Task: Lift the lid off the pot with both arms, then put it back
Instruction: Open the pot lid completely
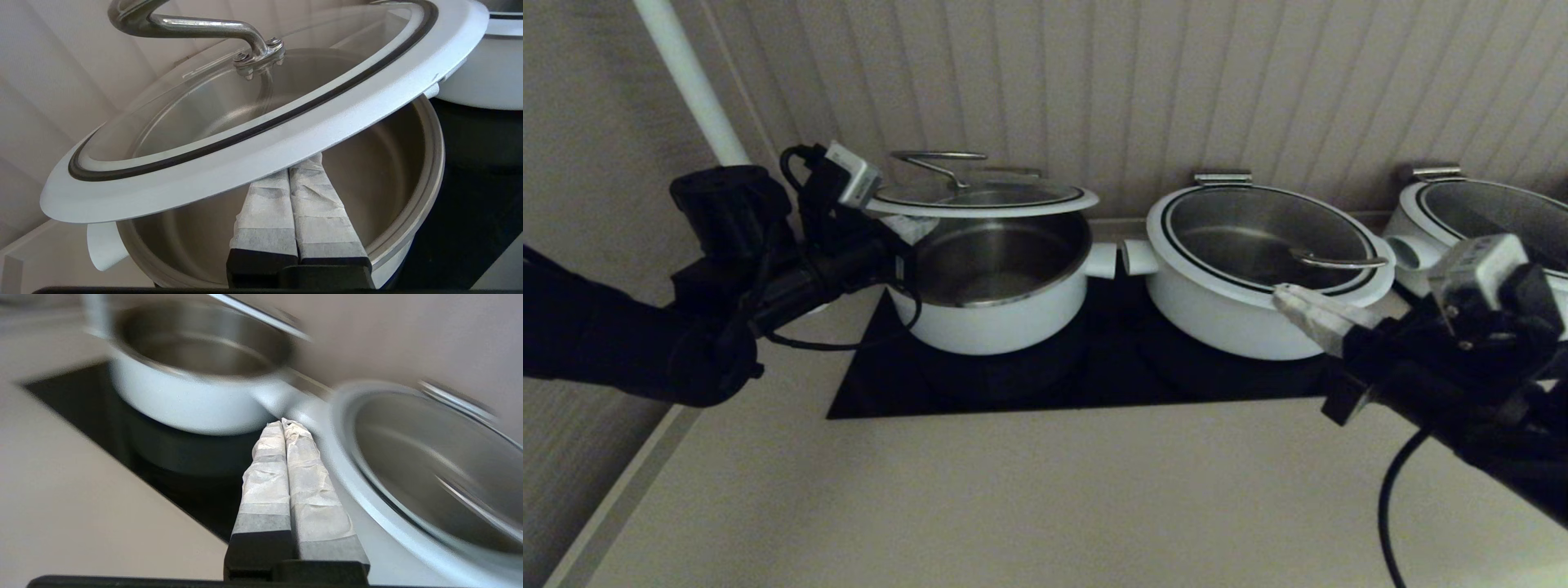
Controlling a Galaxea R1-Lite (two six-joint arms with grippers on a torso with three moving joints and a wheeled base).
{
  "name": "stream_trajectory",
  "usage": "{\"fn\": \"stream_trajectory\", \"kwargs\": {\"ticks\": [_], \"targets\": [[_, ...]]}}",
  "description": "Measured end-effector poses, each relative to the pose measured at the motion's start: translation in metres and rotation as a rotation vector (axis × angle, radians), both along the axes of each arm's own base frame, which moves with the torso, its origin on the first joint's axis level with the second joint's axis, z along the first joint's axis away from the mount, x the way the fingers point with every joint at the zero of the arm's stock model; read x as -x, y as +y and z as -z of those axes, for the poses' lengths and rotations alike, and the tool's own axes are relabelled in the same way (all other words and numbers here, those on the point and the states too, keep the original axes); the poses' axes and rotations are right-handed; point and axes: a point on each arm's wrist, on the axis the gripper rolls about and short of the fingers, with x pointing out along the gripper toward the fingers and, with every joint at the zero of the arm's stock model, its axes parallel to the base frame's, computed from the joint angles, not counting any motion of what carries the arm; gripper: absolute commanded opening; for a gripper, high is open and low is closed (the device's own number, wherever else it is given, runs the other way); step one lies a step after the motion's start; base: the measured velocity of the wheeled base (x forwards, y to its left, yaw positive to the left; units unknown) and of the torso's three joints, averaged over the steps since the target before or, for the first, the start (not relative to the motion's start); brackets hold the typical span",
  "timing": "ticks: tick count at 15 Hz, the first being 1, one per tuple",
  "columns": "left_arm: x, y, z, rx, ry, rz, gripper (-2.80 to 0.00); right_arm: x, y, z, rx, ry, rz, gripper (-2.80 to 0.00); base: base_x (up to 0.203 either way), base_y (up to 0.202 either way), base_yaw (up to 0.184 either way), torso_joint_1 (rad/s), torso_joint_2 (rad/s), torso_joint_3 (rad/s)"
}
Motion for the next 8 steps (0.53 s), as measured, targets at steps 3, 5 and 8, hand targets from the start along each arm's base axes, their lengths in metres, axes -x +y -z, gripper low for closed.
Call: {"fn": "stream_trajectory", "kwargs": {"ticks": [3, 5, 8], "targets": [[0.000, 0.000, -0.001, 0.000, -0.002, 0.000, -2.80, 0.020, -0.032, 0.012, 0.024, 0.020, 0.163, -2.80, 0.000, 0.000, 0.000, 0.000, 0.00, 0.000], [0.000, 0.000, -0.001, 0.000, -0.003, 0.000, -2.80, 0.035, -0.054, 0.021, 0.053, 0.033, 0.288, -2.80, 0.000, 0.000, 0.000, 0.000, 0.00, 0.000], [0.000, 0.000, -0.001, 0.000, -0.003, 0.000, -2.80, 0.058, -0.084, 0.036, 0.121, 0.059, 0.508, -2.80, 0.000, 0.000, 0.000, 0.000, 0.00, 0.000]]}}
